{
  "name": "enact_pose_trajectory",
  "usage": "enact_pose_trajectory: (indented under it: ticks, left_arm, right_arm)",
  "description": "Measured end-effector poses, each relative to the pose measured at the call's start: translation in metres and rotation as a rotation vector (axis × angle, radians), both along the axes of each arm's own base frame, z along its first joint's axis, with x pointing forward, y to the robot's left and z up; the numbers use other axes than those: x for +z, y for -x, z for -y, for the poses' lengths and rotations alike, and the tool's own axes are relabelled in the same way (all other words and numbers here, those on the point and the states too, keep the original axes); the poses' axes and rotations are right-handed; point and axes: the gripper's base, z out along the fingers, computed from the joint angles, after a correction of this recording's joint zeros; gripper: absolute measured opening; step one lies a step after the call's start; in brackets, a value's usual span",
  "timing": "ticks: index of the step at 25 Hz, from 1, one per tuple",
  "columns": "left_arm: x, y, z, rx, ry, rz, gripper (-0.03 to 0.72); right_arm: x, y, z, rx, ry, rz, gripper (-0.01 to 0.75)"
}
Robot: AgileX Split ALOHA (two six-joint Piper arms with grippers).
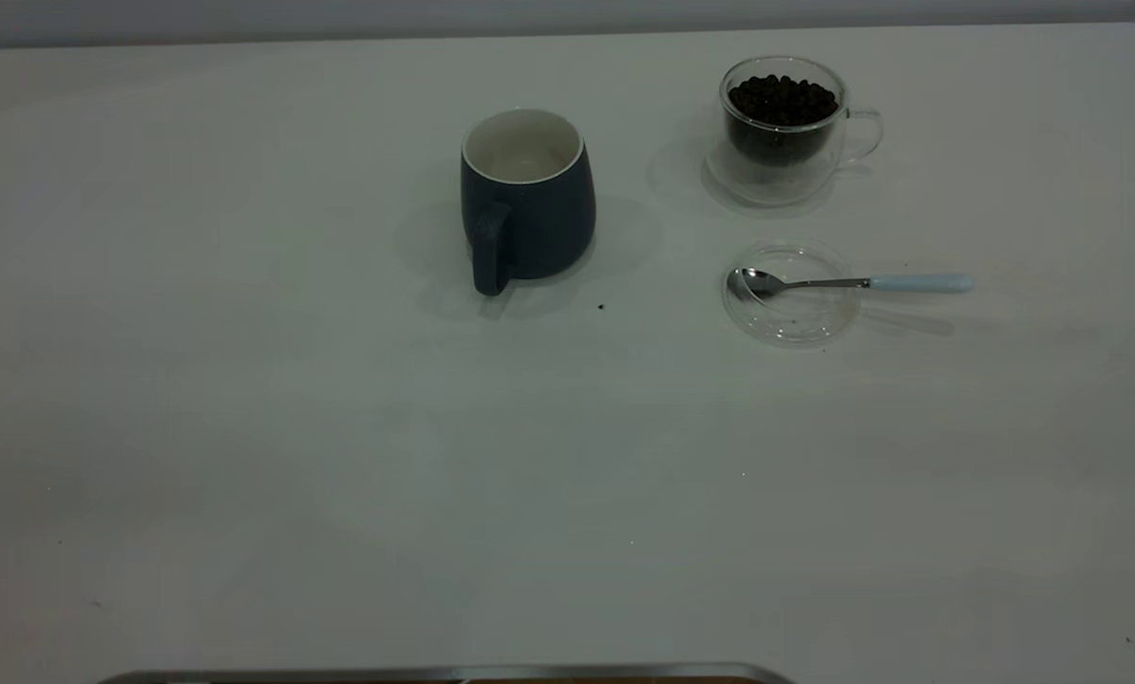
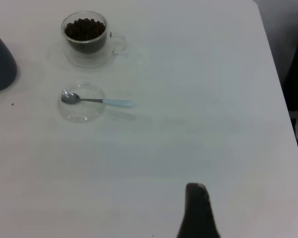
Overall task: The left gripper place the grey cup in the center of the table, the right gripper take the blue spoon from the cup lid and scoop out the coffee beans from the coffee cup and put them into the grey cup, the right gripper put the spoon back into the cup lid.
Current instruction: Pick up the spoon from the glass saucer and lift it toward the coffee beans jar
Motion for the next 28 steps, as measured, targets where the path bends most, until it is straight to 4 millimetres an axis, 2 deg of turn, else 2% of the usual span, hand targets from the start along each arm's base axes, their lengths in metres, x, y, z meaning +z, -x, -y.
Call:
enact_pose_trajectory:
  ticks: [7,10,14,18,22,28]
  left_arm:
    - [0.000,0.001,-0.001,0.003,0.003,0.007,0.567]
    - [0.002,0.005,-0.005,0.059,0.024,0.049,0.567]
    - [0.006,0.017,-0.015,0.222,0.057,0.154,0.567]
    - [0.008,0.038,-0.021,0.339,0.092,0.303,0.567]
    - [0.007,0.058,-0.023,0.373,0.123,0.434,0.567]
    - [0.006,0.060,-0.023,0.375,0.126,0.441,0.567]
  right_arm:
    - [0.000,0.000,0.000,0.000,0.000,0.000,0.589]
    - [0.000,0.000,0.000,0.000,0.000,0.000,0.589]
    - [0.000,0.000,0.000,0.000,0.000,0.000,0.589]
    - [0.000,0.000,0.000,0.000,0.000,0.000,0.589]
    - [0.000,0.000,0.000,0.000,0.000,0.000,0.589]
    - [0.000,0.000,0.000,0.000,0.000,0.000,0.589]
